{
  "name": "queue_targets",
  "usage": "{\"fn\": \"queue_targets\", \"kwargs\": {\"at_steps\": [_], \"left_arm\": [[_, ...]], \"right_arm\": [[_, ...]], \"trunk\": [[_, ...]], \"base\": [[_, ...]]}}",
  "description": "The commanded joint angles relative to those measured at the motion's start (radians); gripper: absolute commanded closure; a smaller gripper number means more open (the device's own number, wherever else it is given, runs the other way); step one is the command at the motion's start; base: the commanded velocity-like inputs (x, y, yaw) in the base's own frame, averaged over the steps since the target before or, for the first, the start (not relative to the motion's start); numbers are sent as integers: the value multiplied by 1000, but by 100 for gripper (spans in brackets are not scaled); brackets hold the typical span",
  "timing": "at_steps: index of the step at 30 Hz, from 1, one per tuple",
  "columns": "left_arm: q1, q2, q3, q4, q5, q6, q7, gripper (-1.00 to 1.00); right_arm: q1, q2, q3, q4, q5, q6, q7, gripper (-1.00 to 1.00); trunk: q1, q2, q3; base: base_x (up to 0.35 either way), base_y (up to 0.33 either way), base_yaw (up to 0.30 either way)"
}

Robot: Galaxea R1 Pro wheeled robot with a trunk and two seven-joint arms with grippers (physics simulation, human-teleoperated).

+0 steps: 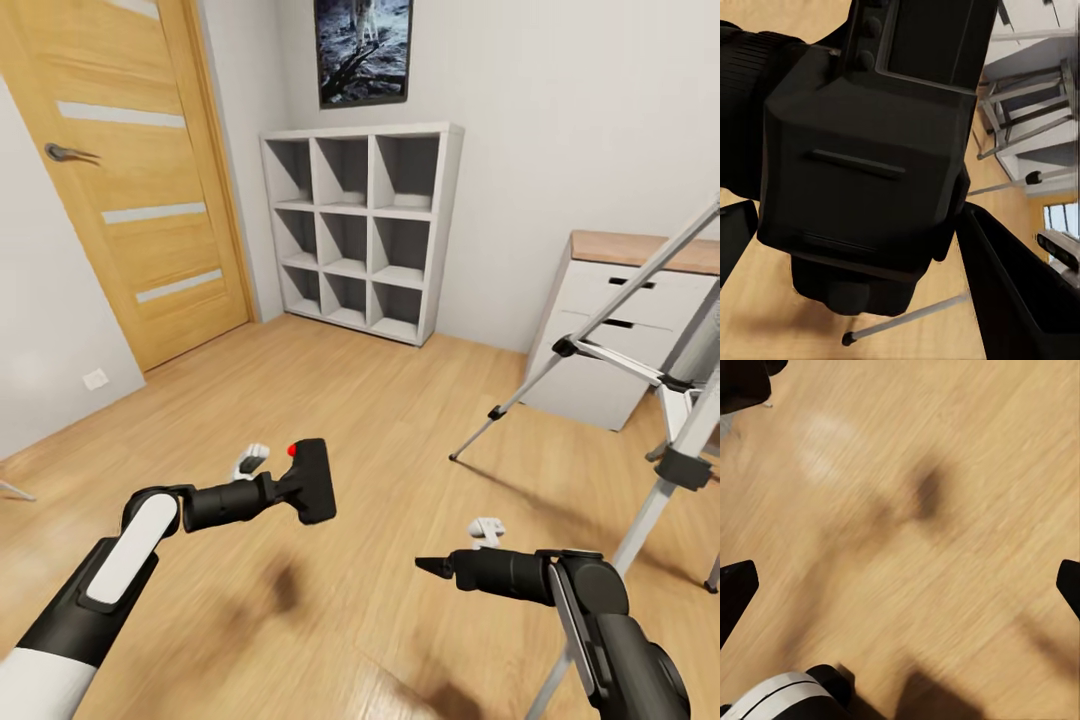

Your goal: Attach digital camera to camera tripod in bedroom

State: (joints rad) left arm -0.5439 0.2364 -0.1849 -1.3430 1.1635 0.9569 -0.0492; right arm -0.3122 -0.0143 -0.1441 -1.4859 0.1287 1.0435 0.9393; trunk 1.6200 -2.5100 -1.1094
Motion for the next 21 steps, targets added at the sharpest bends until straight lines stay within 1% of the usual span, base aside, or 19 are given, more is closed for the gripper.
{"fn": "queue_targets", "kwargs": {"at_steps": [1,2,3,8,12,14,17,21], "left_arm": [[-1,-5,-1,9,-4,-10,-7,100],[-1,-17,-1,29,-6,-38,-7,100],[-1,-22,-1,39,-7,-53,-7,100],[-1,-38,-2,88,-16,-120,-6,100],[0,-40,-2,98,-25,-138,-5,100],[0,-36,-2,102,-31,-142,-7,100],[1,-35,-2,104,-32,-142,-8,100],[0,-35,-2,101,-33,-141,-11,100]], "right_arm": [[-1,0,-1,-3,11,4,10,-100],[-1,0,-1,-10,11,4,10,-100],[-1,0,-1,-15,11,4,10,-100],[-1,0,-3,-37,11,4,10,-100],[-1,0,-6,-42,12,4,10,-100],[-1,0,-7,-44,13,4,10,-100],[-1,-1,-7,-44,16,4,10,-100],[-1,-8,-8,-44,19,4,10,-100]], "trunk": [[-1,0,3],[-1,0,7],[-2,0,11],[-4,2,30],[-6,2,46],[-6,3,53],[-8,4,65],[-10,5,80]], "base": [[0,0,0],[0,0,0],[0,0,0],[0,0,0],[0,0,0],[0,0,0],[0,0,0],[0,0,0]]}}
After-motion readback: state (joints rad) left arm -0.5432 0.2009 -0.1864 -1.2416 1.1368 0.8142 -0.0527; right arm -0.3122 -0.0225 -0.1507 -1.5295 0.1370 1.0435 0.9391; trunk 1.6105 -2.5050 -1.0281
